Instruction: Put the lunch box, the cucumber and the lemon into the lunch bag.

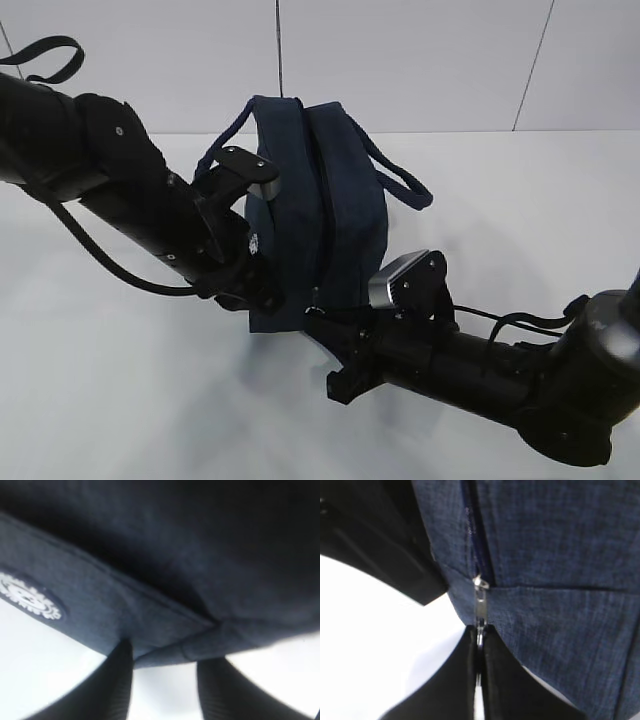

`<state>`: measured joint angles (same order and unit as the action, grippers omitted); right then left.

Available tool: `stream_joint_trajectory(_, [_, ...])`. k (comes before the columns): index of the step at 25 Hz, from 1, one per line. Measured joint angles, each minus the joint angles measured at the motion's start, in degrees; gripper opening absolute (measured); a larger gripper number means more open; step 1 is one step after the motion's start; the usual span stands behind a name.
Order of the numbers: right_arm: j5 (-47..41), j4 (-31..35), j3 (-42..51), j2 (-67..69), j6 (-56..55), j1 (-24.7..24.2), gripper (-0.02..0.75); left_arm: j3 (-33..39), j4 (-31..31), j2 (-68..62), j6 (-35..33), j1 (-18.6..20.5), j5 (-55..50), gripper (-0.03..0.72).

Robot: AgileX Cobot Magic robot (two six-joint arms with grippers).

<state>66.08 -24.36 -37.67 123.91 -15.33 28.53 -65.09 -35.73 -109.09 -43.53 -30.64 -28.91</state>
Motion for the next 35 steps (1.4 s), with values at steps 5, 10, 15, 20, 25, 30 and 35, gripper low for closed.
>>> stream_joint_trajectory(5, [0.13, 0.02, 0.0, 0.0, -0.11, 0.0, 0.0, 0.0, -0.23, -0.08, -0.45, -0.1, 0.62, 0.032])
stream_joint_trajectory(10, [0.22, 0.12, 0.05, -0.3, -0.32, 0.0, 0.0, 0.0, -0.23, -0.08, -0.59, -0.1, 0.83, -0.008])
stream_joint_trajectory(15, [0.01, -0.1, 0.27, -2.57, -1.06, 0.0, 0.0, 0.0, -0.46, -0.08, -0.59, -0.1, 0.96, -0.009])
stream_joint_trajectory(20, [0.01, -0.21, 0.27, -4.31, -1.5, 0.0, 0.0, 0.0, -1.3, -0.08, -0.59, -0.1, 0.96, -0.009])
stream_joint_trajectory(25, [-0.22, -0.57, 0.27, -5.92, -1.85, 0.0, 0.0, 0.0, -1.67, 0.02, -0.59, -0.1, 1.1, -0.009])
stream_joint_trajectory(30, [-0.69, -0.55, 2.07, -7.57, -2.98, 0.0, 0.0, 0.0, -2.08, 0.1, -0.59, -0.1, 1.22, -0.009])
stream_joint_trajectory(35, [-0.69, 1.82, 5.25, -9.07, -3.19, 0.0, 0.0, 0.0, -2.08, 0.1, -0.59, -0.1, 1.34, -0.009])
